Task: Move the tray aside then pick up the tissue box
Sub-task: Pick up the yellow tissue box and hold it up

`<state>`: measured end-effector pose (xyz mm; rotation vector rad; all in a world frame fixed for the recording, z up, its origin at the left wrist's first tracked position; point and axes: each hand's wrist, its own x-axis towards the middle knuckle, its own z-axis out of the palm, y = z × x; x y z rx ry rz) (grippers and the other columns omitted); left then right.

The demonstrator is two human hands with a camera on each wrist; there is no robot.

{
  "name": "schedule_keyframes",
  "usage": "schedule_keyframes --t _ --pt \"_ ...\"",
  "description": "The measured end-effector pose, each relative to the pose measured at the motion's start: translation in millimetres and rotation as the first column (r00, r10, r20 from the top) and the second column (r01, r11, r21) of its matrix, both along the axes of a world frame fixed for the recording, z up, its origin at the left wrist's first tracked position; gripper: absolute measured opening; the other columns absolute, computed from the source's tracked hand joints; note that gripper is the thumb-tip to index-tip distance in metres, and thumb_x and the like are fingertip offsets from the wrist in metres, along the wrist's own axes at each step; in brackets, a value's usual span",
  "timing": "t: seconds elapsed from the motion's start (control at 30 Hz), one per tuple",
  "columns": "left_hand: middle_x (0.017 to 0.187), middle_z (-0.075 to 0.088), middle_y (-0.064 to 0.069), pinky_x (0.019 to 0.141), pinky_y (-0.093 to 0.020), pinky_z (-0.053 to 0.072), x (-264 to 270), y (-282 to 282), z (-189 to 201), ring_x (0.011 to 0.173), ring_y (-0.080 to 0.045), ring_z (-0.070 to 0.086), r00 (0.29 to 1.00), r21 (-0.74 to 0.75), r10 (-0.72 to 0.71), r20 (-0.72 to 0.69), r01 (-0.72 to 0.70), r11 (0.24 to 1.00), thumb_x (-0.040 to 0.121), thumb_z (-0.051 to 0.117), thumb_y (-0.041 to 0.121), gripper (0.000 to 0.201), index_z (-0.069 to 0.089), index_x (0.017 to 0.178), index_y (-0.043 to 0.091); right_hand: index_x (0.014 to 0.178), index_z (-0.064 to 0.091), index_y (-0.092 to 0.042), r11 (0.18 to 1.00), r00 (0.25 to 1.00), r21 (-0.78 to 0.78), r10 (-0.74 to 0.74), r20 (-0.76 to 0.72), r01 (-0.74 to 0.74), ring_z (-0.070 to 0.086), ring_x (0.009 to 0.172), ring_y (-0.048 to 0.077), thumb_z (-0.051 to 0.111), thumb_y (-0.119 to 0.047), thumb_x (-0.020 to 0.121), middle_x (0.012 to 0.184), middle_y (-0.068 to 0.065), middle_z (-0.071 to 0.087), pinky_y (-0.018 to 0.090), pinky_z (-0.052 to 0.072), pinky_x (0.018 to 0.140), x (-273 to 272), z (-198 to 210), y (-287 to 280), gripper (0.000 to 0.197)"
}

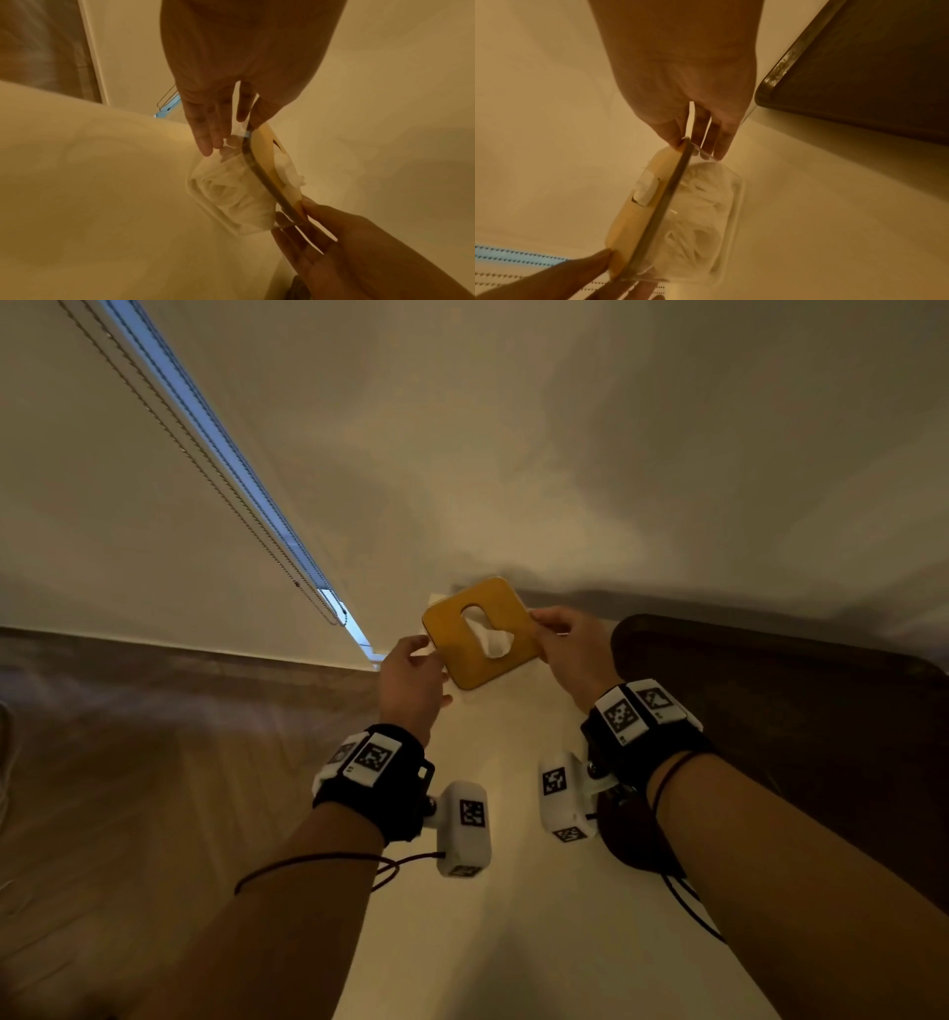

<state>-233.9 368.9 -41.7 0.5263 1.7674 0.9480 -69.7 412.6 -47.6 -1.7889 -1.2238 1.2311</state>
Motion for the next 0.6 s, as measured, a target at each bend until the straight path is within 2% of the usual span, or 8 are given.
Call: schedule_keyframes --t 0.1,0.27,0.4,0.5,0.6 --pt "0.108 0.067 -0.01 0.082 -0.046 0.059 -7 9 0 0.103 -0.03 0.068 0.995 0.0 -0.044 -0.088 0.044 0.999 0.092 0.052 0.017 0.039 0.056 0.131 0.018 0.109 0.07 -0.018 1.0 0.999 0.002 0.002 -0.04 -0.002 0.067 0.102 0.024 0.06 -0.017 0.09 0.107 0.006 0.07 0.046 0.056 0.092 -2 -4 -3 0.021" --pt "0.104 0.071 -0.009 0.082 -0.05 0.06 -16 24 5 0.096 -0.035 0.07 0.976 0.02 -0.117 -0.185 0.123 0.992 0.089 0.05 0.015 0.042 0.062 0.129 0.018 0.103 0.066 -0.023 1.0 0.996 0.012 -0.025 -0.08 0.026 0.067 0.102 0.025 0.062 -0.015 0.089 0.101 0.002 0.067 0.047 0.057 0.091 -7 -5 -9 0.017" --pt "0.106 0.071 -0.01 0.08 -0.044 0.06 -21 31 8 0.091 -0.031 0.068 0.965 0.039 -0.166 -0.203 0.178 0.983 0.089 0.047 0.012 0.044 0.063 0.13 0.016 0.106 0.065 -0.021 0.998 0.992 0.004 -0.061 -0.112 0.062 0.067 0.101 0.025 0.063 -0.016 0.089 0.106 0.006 0.068 0.046 0.058 0.089 -10 -6 -13 0.018" --pt "0.105 0.071 -0.014 0.074 -0.04 0.058 -23 35 11 0.088 -0.03 0.066 0.96 0.041 -0.198 -0.198 0.21 0.977 0.087 0.045 0.011 0.047 0.065 0.129 0.015 0.103 0.063 -0.021 0.997 0.987 0.0 -0.071 -0.144 0.071 0.067 0.099 0.025 0.063 -0.015 0.089 0.101 0.004 0.067 0.045 0.059 0.087 -12 -6 -15 0.016" --pt "0.114 0.072 -0.016 0.089 -0.047 0.058 -25 38 13 0.103 -0.033 0.068 0.953 0.036 -0.216 -0.214 0.229 0.973 0.081 0.046 0.015 0.05 0.067 0.126 0.016 0.102 0.063 -0.021 0.996 0.984 -0.008 -0.085 -0.16 0.085 0.068 0.096 0.024 0.065 -0.016 0.087 0.101 0.004 0.067 0.044 0.06 0.085 -15 -5 -17 0.016"
